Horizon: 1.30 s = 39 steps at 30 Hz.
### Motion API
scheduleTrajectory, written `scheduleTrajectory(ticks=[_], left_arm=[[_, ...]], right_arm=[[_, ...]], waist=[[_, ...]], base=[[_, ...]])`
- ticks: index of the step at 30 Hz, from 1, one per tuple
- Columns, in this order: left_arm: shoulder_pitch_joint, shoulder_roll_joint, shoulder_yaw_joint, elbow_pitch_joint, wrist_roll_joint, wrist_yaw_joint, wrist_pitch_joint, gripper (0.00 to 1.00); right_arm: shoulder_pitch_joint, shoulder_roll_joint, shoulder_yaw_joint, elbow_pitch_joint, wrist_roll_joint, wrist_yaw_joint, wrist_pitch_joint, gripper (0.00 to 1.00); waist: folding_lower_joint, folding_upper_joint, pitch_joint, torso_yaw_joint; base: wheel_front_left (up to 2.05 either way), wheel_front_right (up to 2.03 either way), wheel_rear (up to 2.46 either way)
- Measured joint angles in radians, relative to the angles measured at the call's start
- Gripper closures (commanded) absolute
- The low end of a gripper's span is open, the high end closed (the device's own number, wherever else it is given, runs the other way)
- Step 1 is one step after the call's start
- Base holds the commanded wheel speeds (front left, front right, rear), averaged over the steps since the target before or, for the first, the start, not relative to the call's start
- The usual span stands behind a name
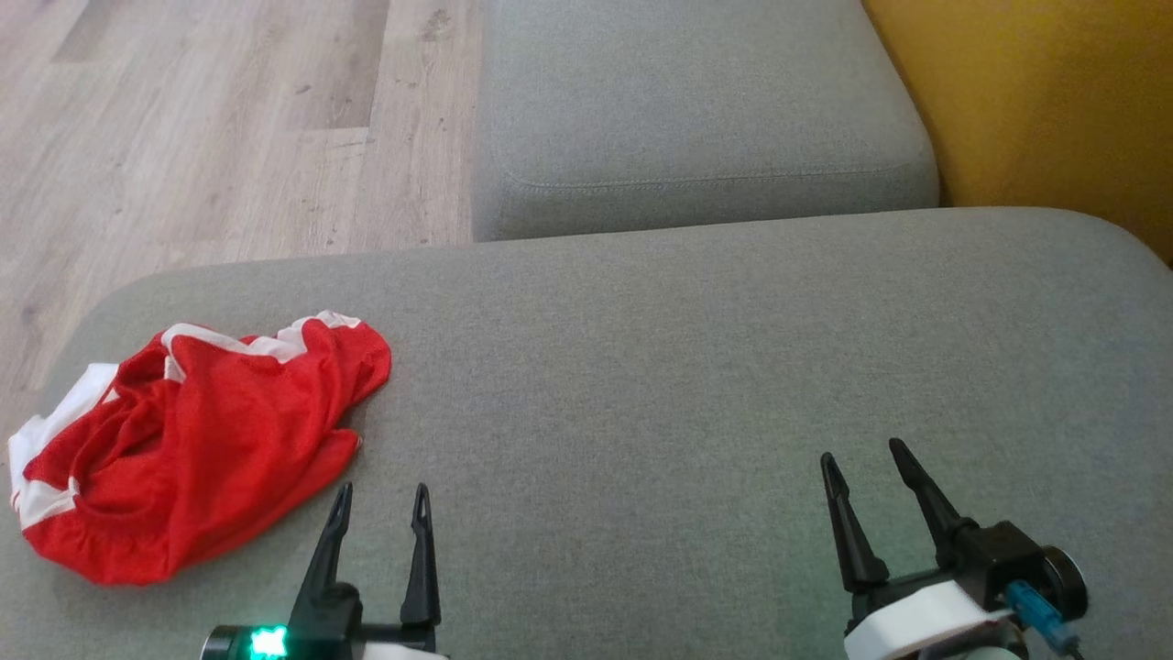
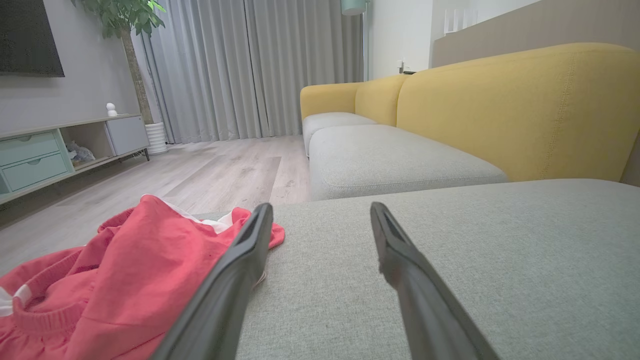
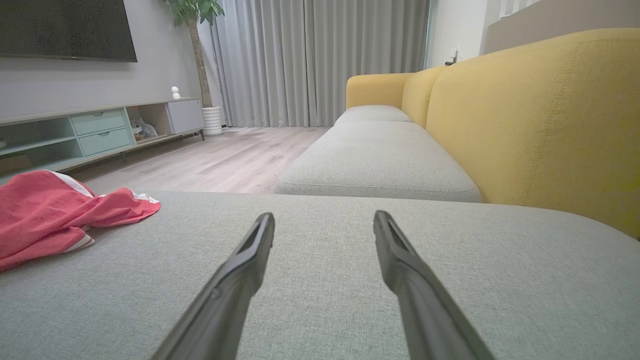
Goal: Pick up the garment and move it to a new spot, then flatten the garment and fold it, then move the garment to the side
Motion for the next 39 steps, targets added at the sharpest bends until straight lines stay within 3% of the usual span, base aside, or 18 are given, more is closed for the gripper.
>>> scheduleTrajectory(ticks=[21,29,39], left_arm=[[0.000,0.000,0.005,0.005,-0.009,-0.001,0.000,0.00],[-0.001,0.002,0.015,0.005,0.000,-0.008,0.000,0.00],[-0.003,0.003,0.050,-0.005,0.009,-0.010,0.000,0.00]], right_arm=[[0.022,0.000,-0.013,0.017,-0.007,0.000,0.000,0.00],[0.021,0.000,-0.007,0.016,0.001,0.000,0.000,0.00],[0.019,0.000,-0.008,0.011,0.004,0.000,0.000,0.00]], waist=[[0.0001,0.0000,0.002,0.034],[0.0001,0.0000,0.012,0.123],[0.0001,0.0000,0.029,0.292]], base=[[0.00,0.00,0.00],[0.00,0.00,0.00],[0.00,0.00,0.00]])
